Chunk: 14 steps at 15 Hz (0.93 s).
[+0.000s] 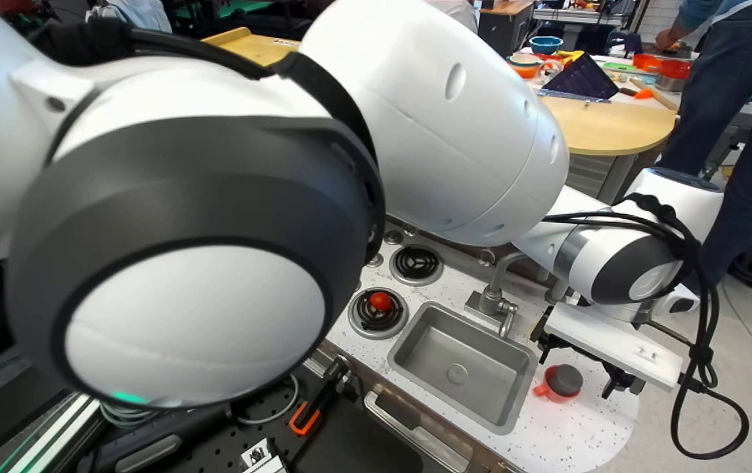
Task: Put the grey cylinder in the orange mug, remove the cylinder from the mug
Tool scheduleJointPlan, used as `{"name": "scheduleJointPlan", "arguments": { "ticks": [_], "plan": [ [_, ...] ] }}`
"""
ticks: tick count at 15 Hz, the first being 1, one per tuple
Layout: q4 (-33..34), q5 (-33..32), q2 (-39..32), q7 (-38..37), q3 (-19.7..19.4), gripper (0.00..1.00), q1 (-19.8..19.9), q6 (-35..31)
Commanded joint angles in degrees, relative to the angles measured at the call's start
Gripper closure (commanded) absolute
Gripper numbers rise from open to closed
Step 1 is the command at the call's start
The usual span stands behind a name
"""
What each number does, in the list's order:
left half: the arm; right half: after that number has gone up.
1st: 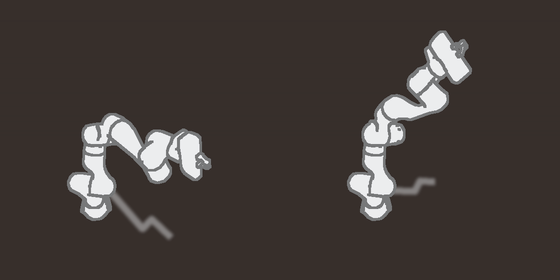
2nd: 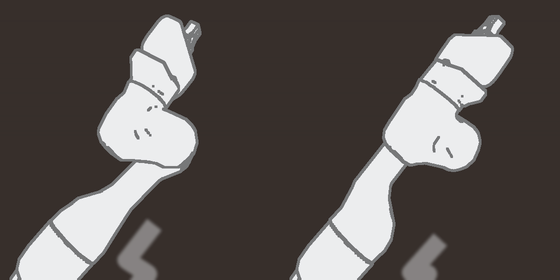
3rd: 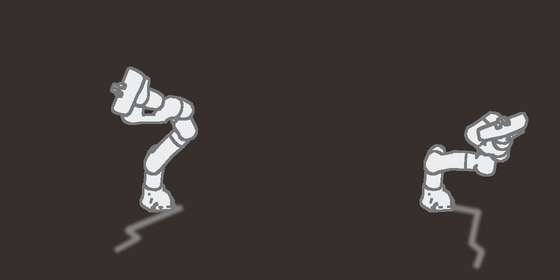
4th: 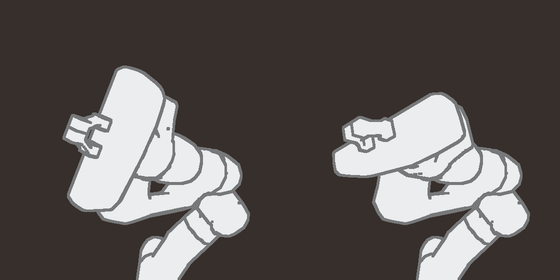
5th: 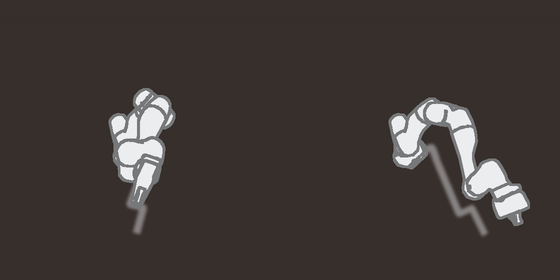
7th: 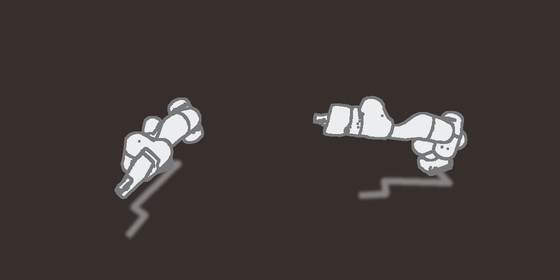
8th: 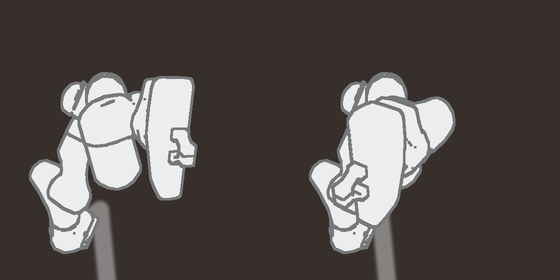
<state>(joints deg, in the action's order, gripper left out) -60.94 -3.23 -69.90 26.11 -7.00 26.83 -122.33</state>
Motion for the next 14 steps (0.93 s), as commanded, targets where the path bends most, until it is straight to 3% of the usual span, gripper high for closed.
{"name": "scheduleJointPlan", "arguments": {
  "ticks": [1,14],
  "plan": [
    [0.28,-0.03,1.86,0.20,-0.08,0.00,-0.05,1.61],
    [0.85,-0.21,0.71,0.14,-0.11,0.00,-0.16,-0.29]
  ]
}}
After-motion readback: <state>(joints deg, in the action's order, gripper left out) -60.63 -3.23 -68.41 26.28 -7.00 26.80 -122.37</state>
